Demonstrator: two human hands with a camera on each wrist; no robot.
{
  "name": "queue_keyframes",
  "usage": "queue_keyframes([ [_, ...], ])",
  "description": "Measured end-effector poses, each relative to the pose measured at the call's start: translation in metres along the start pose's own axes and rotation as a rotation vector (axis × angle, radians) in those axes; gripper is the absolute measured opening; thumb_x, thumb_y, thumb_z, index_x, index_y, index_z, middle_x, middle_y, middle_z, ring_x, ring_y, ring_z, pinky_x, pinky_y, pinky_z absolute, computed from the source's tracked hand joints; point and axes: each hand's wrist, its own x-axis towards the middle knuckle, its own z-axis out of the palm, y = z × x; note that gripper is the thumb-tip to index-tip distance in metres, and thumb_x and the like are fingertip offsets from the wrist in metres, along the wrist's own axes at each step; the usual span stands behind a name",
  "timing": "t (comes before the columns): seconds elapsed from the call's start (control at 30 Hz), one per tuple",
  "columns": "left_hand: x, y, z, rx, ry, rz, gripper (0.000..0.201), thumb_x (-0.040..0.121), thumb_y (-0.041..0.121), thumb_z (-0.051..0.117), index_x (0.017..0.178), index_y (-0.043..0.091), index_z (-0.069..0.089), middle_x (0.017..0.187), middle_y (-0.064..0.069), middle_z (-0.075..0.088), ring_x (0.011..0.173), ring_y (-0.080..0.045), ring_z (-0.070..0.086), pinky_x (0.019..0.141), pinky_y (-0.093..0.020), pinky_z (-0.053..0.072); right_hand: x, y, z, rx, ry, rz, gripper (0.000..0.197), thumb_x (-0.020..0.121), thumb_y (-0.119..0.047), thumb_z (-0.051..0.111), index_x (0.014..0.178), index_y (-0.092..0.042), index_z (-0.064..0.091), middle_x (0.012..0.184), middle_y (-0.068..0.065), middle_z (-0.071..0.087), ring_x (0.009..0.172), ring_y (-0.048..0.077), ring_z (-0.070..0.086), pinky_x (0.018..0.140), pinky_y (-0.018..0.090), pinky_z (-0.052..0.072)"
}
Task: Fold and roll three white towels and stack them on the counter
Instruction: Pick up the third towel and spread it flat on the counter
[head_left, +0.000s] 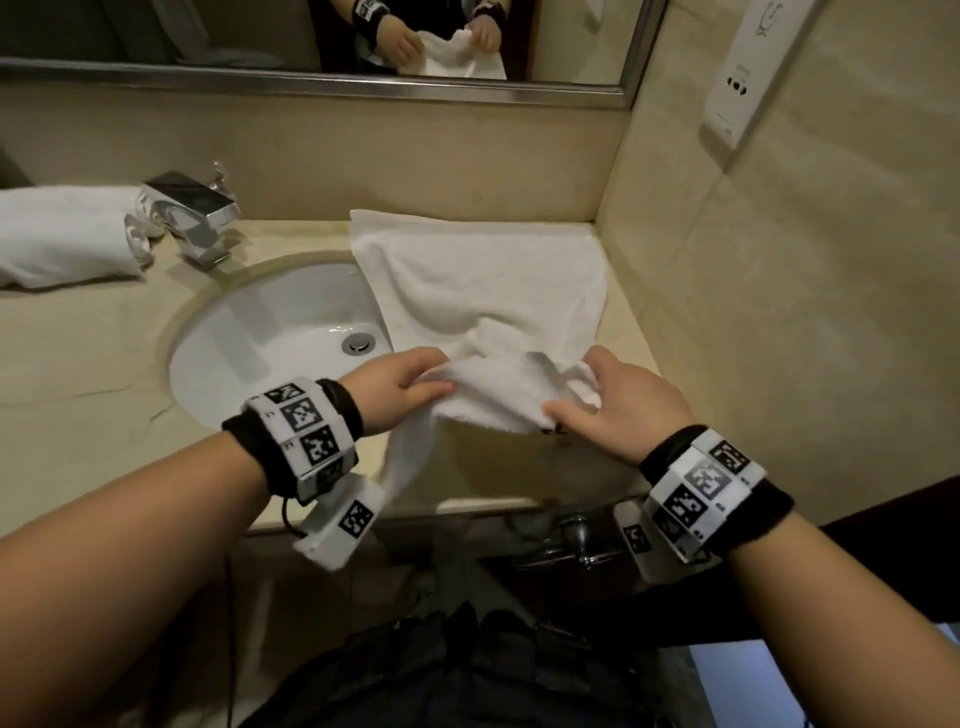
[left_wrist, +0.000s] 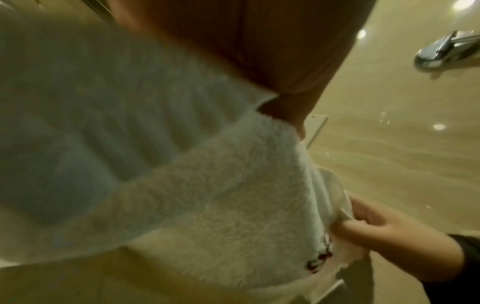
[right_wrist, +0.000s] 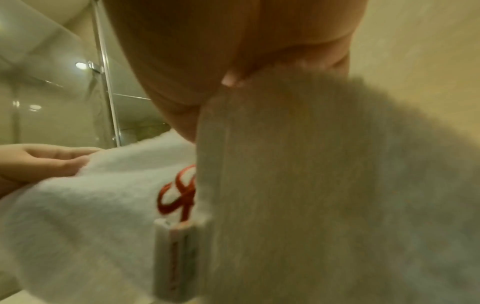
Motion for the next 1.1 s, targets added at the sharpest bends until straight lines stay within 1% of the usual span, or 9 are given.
queue_keyframes([
  [0.17, -0.019, -0.004, -0.018, -0.014, -0.016, 0.064, 0.017, 0.092, 0.03, 0.049, 0.092, 0.018, 0.061, 0.084, -0.003, 0.063, 0.081, -0.007, 0.057, 0.076, -0.026, 0.042, -0.007, 0.028, 0.004, -0.025, 0.027, 0.003, 0.023, 0.074, -0.012, 0.057, 0.096, -0.012, 0.051, 0.1, 0.012, 0.053, 0.091, 0.032, 0.052, 0.069, 0.032, 0.036],
  [0.3, -0.039, -0.019, -0.01, -0.036, -0.188, -0.025, 0.018, 0.091, 0.035, 0.05, 0.073, 0.034, 0.056, 0.071, 0.013, 0.056, 0.066, 0.003, 0.05, 0.072, -0.014, 0.039, -0.026, 0.055, 0.009, -0.089, -0.122, 0.135, 0.023, 0.079, -0.005, 0.053, 0.1, -0.013, 0.056, 0.105, 0.01, 0.057, 0.096, 0.031, 0.053, 0.074, 0.032, 0.039],
  [0.47, -0.054, -0.054, 0.029, 0.227, -0.517, -0.134, 0.029, 0.092, 0.041, 0.044, 0.067, 0.029, 0.047, 0.068, 0.01, 0.049, 0.065, -0.007, 0.047, 0.064, -0.017, 0.037, -0.054, 0.056, 0.013, 0.414, -0.22, 0.023, 0.04, 0.078, 0.009, 0.047, 0.066, -0.028, 0.056, 0.072, -0.005, 0.062, 0.075, 0.017, 0.055, 0.065, 0.017, 0.039],
  [0.53, -0.051, -0.069, 0.035, 0.306, -0.422, -0.155, 0.027, 0.093, 0.04, 0.042, 0.084, 0.02, 0.059, 0.085, 0.0, 0.059, 0.082, -0.017, 0.055, 0.075, -0.027, 0.04, -0.064, 0.054, 0.014, 0.39, -0.451, -0.06, 0.041, 0.079, 0.007, 0.049, 0.07, -0.032, 0.057, 0.076, -0.006, 0.062, 0.074, 0.012, 0.056, 0.067, 0.016, 0.04],
  [0.63, -0.042, -0.087, 0.037, 0.377, -0.119, -0.184, 0.027, 0.088, 0.036, 0.054, 0.103, 0.015, 0.06, 0.104, -0.006, 0.059, 0.096, -0.024, 0.056, 0.085, -0.032, 0.042, -0.071, 0.057, 0.023, 0.401, -0.859, -0.008, 0.015, 0.086, -0.015, 0.059, 0.087, -0.03, 0.064, 0.087, -0.01, 0.067, 0.08, 0.0, 0.06, 0.074, 0.01, 0.044],
  [0.7, -0.037, -0.095, 0.042, 0.476, -0.099, -0.18, 0.033, 0.082, 0.034, 0.063, 0.111, 0.018, 0.058, 0.114, -0.006, 0.055, 0.106, -0.026, 0.053, 0.093, -0.034, 0.041, -0.063, 0.068, 0.032, 0.488, -0.674, 0.118, 0.013, 0.087, -0.027, 0.059, 0.095, -0.02, 0.066, 0.097, -0.002, 0.07, 0.09, 0.01, 0.064, 0.08, 0.017, 0.045],
  [0.8, -0.035, -0.098, 0.049, 0.519, -0.108, -0.2, 0.03, 0.082, 0.029, 0.061, 0.111, 0.02, 0.057, 0.119, -0.005, 0.053, 0.111, -0.027, 0.05, 0.099, -0.036, 0.04, -0.032, 0.095, 0.051, 0.375, -0.137, 0.466, 0.032, 0.088, -0.026, 0.058, 0.113, -0.006, 0.057, 0.113, 0.016, 0.063, 0.103, 0.027, 0.058, 0.092, 0.033, 0.041],
  [0.9, -0.04, -0.099, 0.049, 0.525, -0.13, -0.208, 0.02, 0.087, 0.025, 0.053, 0.105, 0.019, 0.059, 0.112, -0.005, 0.057, 0.103, -0.025, 0.053, 0.09, -0.033, 0.043, -0.012, 0.103, 0.072, 0.221, -0.189, 0.595, 0.045, 0.085, -0.034, 0.057, 0.121, -0.008, 0.05, 0.119, 0.015, 0.061, 0.113, 0.031, 0.054, 0.097, 0.034, 0.039],
  [1.1, -0.052, -0.099, 0.042, 0.569, -0.338, -0.251, 0.016, 0.087, 0.03, 0.055, 0.1, 0.021, 0.056, 0.108, 0.0, 0.058, 0.095, -0.02, 0.055, 0.081, -0.029, 0.044, 0.009, 0.096, 0.08, 0.369, -0.121, 0.524, 0.026, 0.085, -0.031, 0.041, 0.091, -0.007, 0.049, 0.093, 0.017, 0.057, 0.082, 0.03, 0.052, 0.072, 0.033, 0.039],
])
